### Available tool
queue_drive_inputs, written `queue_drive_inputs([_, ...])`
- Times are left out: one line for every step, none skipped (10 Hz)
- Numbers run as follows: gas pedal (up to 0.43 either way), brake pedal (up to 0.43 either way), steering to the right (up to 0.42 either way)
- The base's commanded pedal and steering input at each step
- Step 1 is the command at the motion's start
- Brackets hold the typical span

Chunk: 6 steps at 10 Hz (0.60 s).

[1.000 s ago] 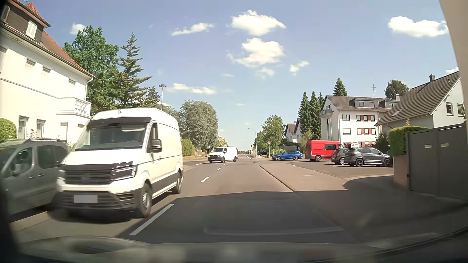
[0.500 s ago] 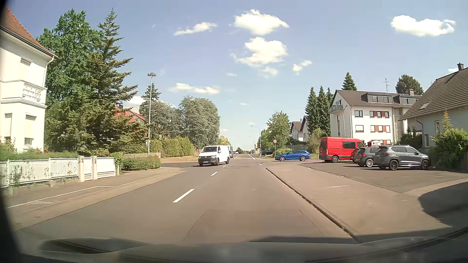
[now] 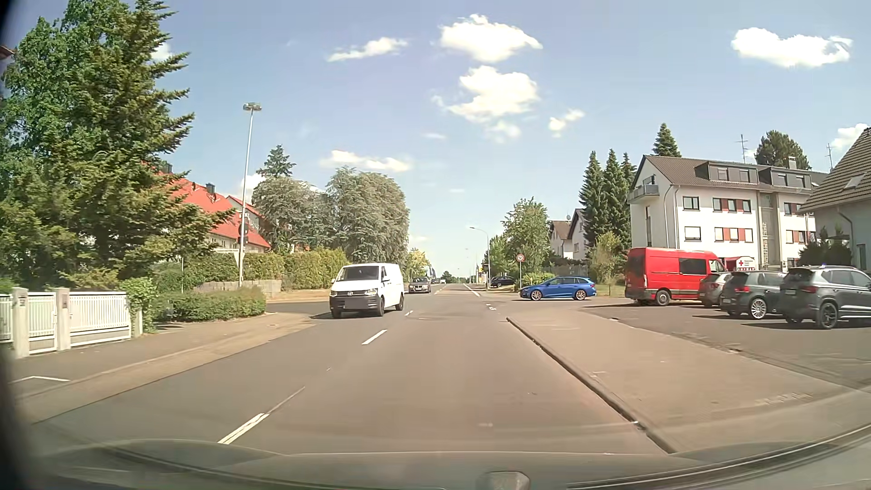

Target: Follow the waypoints while adhering to traffic rules and regulations

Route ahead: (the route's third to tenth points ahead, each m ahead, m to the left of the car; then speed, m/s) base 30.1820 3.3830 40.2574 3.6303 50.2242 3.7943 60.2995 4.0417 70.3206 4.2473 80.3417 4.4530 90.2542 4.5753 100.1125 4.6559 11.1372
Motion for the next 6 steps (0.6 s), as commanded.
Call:
queue_drive_inputs([0.000, 0.030, -0.002])
queue_drive_inputs([0.000, 0.030, -0.002])
queue_drive_inputs([0.000, 0.030, -0.003])
queue_drive_inputs([0.020, 0.030, -0.003])
queue_drive_inputs([0.039, 0.030, -0.002])
queue_drive_inputs([0.047, 0.030, -0.002])
